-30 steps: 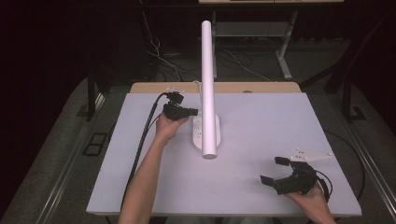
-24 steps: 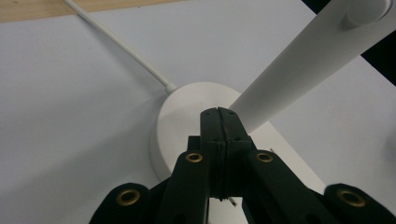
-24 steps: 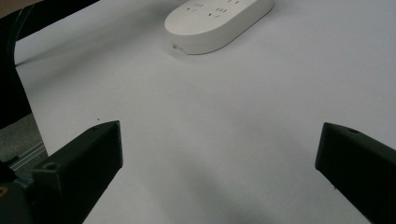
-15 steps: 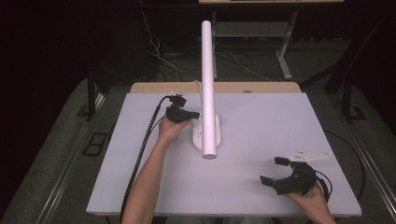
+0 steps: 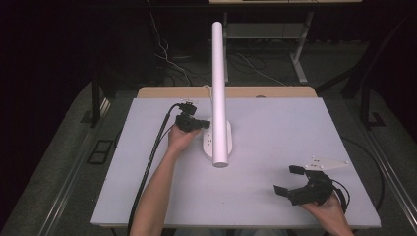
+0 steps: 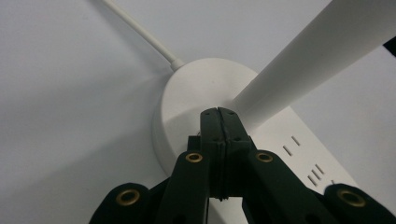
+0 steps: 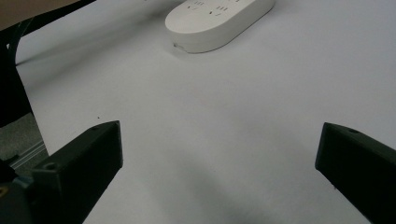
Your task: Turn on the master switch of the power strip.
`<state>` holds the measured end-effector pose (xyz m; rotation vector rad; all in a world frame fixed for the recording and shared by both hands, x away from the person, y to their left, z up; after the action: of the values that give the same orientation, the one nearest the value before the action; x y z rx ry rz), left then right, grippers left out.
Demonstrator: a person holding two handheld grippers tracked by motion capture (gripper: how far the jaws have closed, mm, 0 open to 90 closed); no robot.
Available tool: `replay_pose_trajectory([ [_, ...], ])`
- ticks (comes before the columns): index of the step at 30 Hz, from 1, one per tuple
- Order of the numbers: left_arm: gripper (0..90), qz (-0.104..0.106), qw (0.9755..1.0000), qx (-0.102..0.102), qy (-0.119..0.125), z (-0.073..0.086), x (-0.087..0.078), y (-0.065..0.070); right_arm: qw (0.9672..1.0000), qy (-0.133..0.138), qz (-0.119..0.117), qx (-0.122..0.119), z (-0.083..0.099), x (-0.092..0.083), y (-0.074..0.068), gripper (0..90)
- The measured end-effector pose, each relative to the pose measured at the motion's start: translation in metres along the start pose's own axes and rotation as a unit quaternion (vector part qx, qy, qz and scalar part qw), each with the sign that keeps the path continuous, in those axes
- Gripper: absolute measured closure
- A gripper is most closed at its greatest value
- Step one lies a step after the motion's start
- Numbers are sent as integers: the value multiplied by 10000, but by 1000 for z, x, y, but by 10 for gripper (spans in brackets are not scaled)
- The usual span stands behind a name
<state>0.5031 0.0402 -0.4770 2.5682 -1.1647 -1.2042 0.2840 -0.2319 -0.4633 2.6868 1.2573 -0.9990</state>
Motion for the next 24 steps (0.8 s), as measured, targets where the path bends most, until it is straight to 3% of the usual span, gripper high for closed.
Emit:
replay_pose_trajectory([
  [2,899,-40,10000,45,7,0,1,1,10000,-4,2,7,0,0,0,2],
  [4,900,-93,9997,226,-77,1,0,1,10000,-3,1,-2,0,0,0,2],
  [5,900,-118,9999,103,31,-1,2,2,10000,-2,-2,5,0,0,0,2],
  [8,900,-168,9998,55,-18,-1,3,2,10000,15,3,-9,0,-1,0,2],
  [10,900,-225,9996,172,-96,0,3,2,10000,17,-4,-9,0,-1,-1,2],
  [12,900,-220,9979,451,-409,3,-1,-2,10000,9,0,-12,0,0,-1,2],
  [13,900,-215,9984,366,-380,2,0,-1,10000,-3,-6,2,0,0,-1,2],
  [14,900,-220,9997,80,-118,-1,4,3,10000,-6,-8,0,0,0,-1,2],
  [17,900,-237,9995,115,-157,0,4,3,10000,11,-8,0,0,-1,-2,2],
  [20,900,-240,9990,265,-274,2,3,1,10000,20,-7,-16,0,-1,-1,2],
  [21,900,-262,9975,475,-452,4,0,-2,10000,17,-9,-10,0,-1,-1,2],
  [23,900,-354,9985,331,-260,2,4,3,10000,8,-14,-1,0,0,-2,2],
  [24,900,-368,9974,483,-396,3,2,1,10000,6,-15,-1,0,0,-2,2],
])
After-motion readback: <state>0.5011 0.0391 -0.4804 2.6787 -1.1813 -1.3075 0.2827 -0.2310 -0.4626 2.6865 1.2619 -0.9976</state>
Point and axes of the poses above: each handheld gripper's, and its own axes: x roughly forward along the jaws, z roughly out of its underside, y roughly to its right, the point moved 8 cm from there along x, roughly forward along the jaws
